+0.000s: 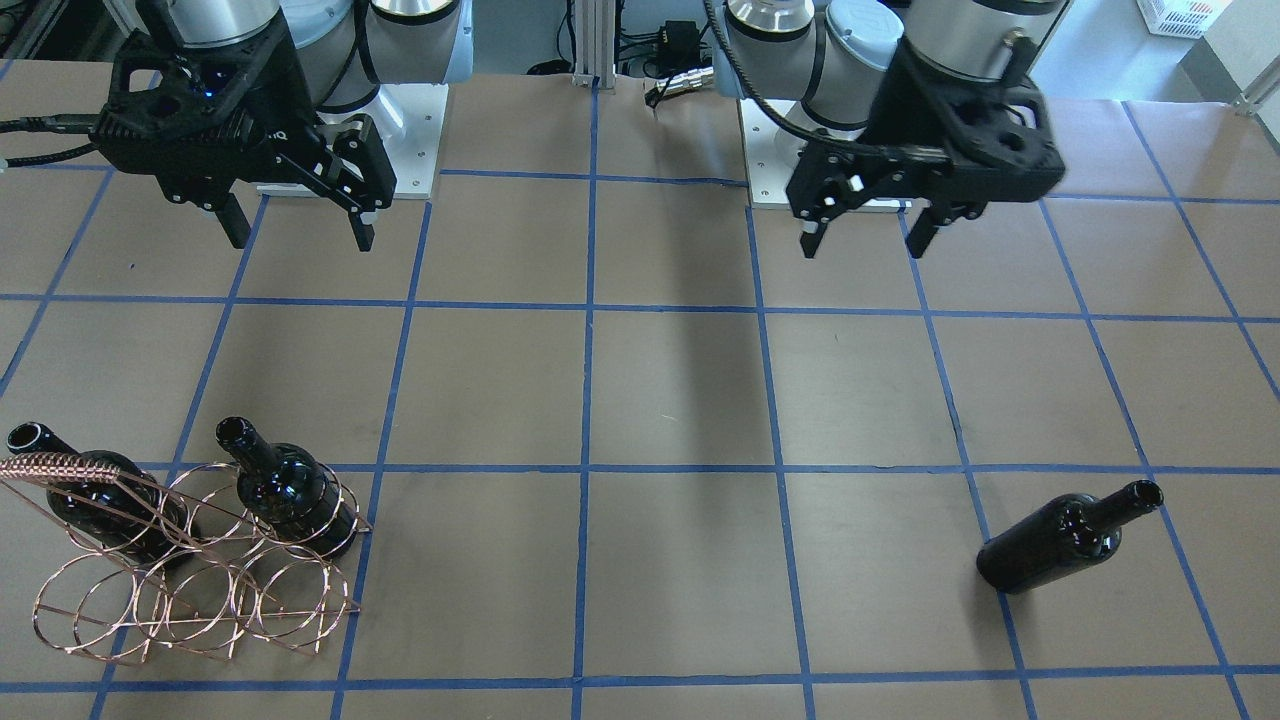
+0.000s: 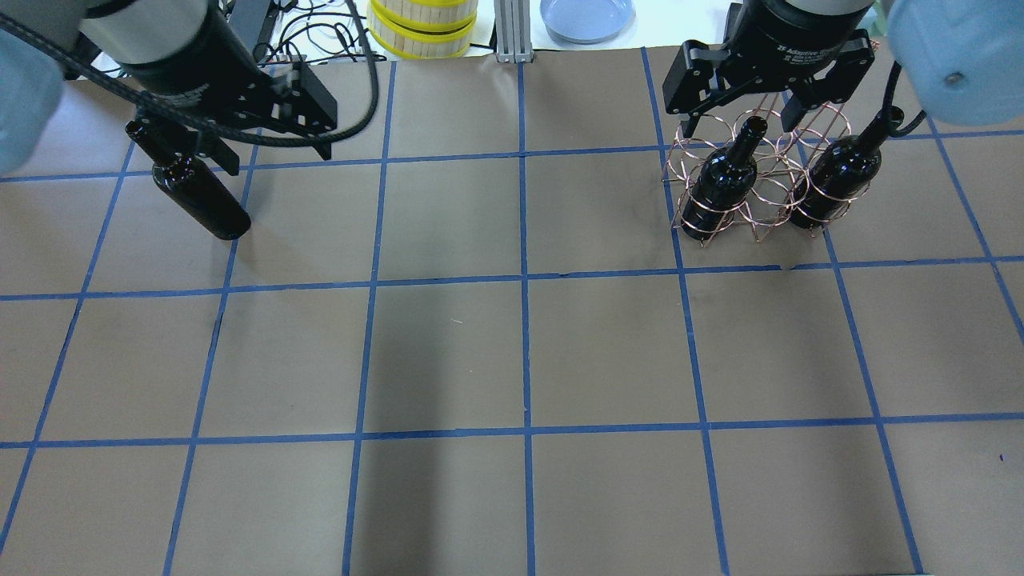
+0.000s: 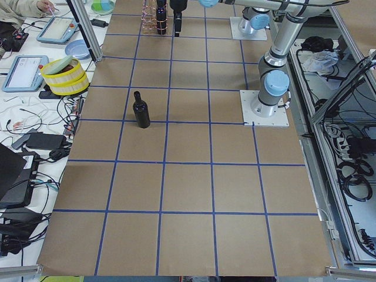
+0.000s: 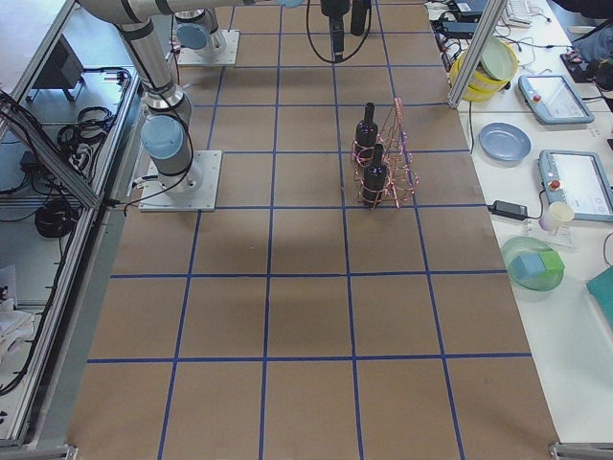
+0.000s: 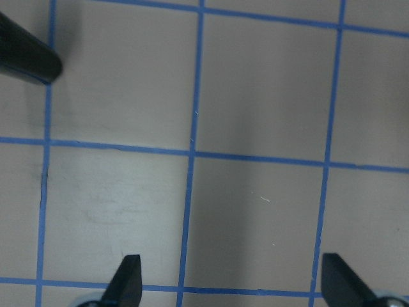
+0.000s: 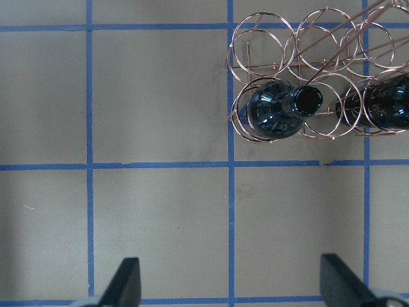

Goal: Place wine into wine basket
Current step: 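Move the left gripper over the standalone dark wine bottle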

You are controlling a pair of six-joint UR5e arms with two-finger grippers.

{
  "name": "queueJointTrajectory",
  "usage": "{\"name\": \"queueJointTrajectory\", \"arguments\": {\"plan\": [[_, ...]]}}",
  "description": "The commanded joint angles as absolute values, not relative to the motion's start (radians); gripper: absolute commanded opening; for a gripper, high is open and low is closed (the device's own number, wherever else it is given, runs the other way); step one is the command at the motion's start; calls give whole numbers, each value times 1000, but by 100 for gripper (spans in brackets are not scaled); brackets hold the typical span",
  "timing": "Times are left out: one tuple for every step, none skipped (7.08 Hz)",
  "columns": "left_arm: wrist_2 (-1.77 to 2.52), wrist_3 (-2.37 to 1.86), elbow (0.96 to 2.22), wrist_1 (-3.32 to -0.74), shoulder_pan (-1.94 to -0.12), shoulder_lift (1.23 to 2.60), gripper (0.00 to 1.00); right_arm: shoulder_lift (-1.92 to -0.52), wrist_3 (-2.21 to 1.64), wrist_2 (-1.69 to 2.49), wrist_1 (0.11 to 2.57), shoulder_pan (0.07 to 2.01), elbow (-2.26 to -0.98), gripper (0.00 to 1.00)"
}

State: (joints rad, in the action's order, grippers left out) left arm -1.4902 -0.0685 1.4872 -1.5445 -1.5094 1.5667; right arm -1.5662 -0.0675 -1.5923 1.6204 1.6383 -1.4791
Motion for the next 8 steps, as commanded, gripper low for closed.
{"name": "queueJointTrajectory", "arguments": {"plan": [[-1567, 53, 1389, -1542, -1307, 1620, 100, -1566, -67, -1592, 1620, 1638, -1479, 100], [-1695, 108, 1385, -1514, -1289, 1662, 100, -1566, -67, -1592, 1620, 1638, -1480, 100], [-1654, 123, 1384, -1461, -1229, 1707, 100, -1566, -67, -1592, 1621, 1638, -1479, 100], [-1587, 138, 1375, -1427, -1180, 1753, 100, -1566, -67, -1592, 1621, 1638, -1480, 100], [-1542, 140, 1371, -1411, -1174, 1778, 100, -1566, -67, -1592, 1621, 1638, -1480, 100], [-1537, 167, 1367, -1408, -1169, 1808, 100, -1566, -67, -1592, 1621, 1638, -1480, 100], [-1536, 205, 1365, -1391, -1169, 1839, 100, -1568, -67, -1592, 1620, 1638, -1480, 100], [-1534, 233, 1367, -1385, -1169, 1854, 100, -1566, -67, -1592, 1621, 1638, -1480, 100]]}}
